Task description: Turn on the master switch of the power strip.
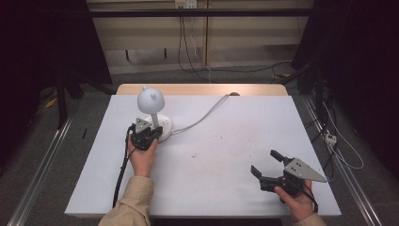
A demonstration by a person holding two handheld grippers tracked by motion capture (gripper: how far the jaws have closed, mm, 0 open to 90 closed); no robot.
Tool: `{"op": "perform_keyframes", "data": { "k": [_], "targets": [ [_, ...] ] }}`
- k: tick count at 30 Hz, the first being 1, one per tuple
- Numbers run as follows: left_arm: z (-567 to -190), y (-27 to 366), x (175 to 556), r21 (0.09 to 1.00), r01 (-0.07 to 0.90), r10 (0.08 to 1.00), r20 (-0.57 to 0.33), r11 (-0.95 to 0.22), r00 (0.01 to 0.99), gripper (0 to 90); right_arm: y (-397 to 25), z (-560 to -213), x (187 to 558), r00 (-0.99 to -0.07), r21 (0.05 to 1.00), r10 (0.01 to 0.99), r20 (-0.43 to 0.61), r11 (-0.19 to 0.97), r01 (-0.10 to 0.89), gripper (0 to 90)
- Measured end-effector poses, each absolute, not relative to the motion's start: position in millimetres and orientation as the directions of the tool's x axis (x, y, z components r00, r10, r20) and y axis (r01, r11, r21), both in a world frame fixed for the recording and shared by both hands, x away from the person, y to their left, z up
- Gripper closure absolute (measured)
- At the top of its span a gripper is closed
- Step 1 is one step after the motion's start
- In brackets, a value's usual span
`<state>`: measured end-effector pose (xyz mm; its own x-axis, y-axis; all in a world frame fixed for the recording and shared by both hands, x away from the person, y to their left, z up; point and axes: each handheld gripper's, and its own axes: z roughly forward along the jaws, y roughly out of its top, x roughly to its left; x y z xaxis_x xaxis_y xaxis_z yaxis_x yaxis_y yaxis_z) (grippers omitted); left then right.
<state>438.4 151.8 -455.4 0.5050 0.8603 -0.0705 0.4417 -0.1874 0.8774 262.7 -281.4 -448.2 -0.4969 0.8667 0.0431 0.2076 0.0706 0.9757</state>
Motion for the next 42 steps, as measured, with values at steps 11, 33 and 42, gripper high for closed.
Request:
{"op": "perform_keyframes", "data": {
  "k": [11, 33, 42],
  "targets": [
    [-457.2, 149.8, 440.0, 0.88, 0.436, 0.86, -0.065, -0.19, 0.506, 90.0, -281.9, -448.3, 262.7, -0.498, 0.976, 0.866, 0.043, 0.071, 0.208, 6.8],
    [-457.9, 148.2, 440.3, 0.876, 0.433, 0.859, -0.043, -0.213, 0.51, 90.0, -279.9, -448.4, 262.1, -0.506, 0.976, 0.861, 0.038, 0.077, 0.204, 6.8],
    [-458.2, 147.1, 439.6, 0.874, 0.429, 0.86, -0.025, -0.229, 0.51, 90.0, -278.5, -448.3, 261.6, -0.509, 0.976, 0.86, 0.037, 0.079, 0.204, 6.8]
  ]
}}
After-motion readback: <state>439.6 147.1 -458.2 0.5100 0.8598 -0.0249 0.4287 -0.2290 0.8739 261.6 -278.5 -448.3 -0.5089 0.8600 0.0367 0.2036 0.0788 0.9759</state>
